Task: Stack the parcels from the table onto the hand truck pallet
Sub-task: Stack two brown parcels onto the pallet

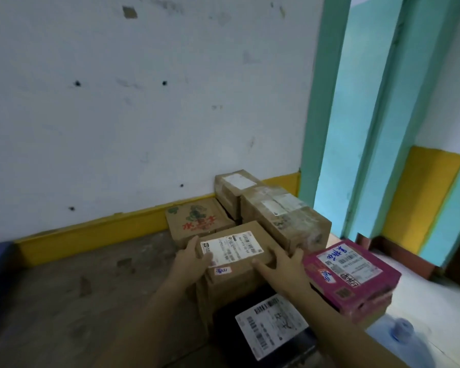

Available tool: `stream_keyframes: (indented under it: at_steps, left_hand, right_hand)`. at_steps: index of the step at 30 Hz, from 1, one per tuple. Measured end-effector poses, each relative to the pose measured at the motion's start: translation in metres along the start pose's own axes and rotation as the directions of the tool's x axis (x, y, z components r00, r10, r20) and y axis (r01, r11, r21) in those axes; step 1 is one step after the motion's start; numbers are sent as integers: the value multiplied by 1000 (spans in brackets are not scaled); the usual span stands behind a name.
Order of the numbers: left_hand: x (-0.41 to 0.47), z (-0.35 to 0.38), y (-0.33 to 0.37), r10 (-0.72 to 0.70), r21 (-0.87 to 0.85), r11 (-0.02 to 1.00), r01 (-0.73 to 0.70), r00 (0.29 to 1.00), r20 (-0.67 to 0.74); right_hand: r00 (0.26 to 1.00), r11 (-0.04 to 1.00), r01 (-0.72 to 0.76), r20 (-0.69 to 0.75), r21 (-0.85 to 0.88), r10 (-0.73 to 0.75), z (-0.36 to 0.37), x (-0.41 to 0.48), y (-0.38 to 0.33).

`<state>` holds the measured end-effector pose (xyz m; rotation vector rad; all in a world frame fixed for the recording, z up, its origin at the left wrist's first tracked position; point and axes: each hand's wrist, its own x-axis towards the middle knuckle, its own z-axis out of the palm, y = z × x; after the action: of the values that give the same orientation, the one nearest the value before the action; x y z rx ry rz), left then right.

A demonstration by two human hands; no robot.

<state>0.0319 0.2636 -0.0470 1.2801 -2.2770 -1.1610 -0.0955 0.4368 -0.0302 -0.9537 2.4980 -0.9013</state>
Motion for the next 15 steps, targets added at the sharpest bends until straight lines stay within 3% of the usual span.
stream_keyframes:
  at_steps: [7, 15]
  left_hand:
    - [-24, -13, 6, 61, -9, 998, -64, 983, -173]
    - [-83, -85, -16, -26, -97, 995, -12, 927, -375]
  right_hand:
    - [991, 986, 128, 13, 109, -130, 4, -1, -5]
    - [939, 947, 315, 121, 66, -321, 32, -21, -78]
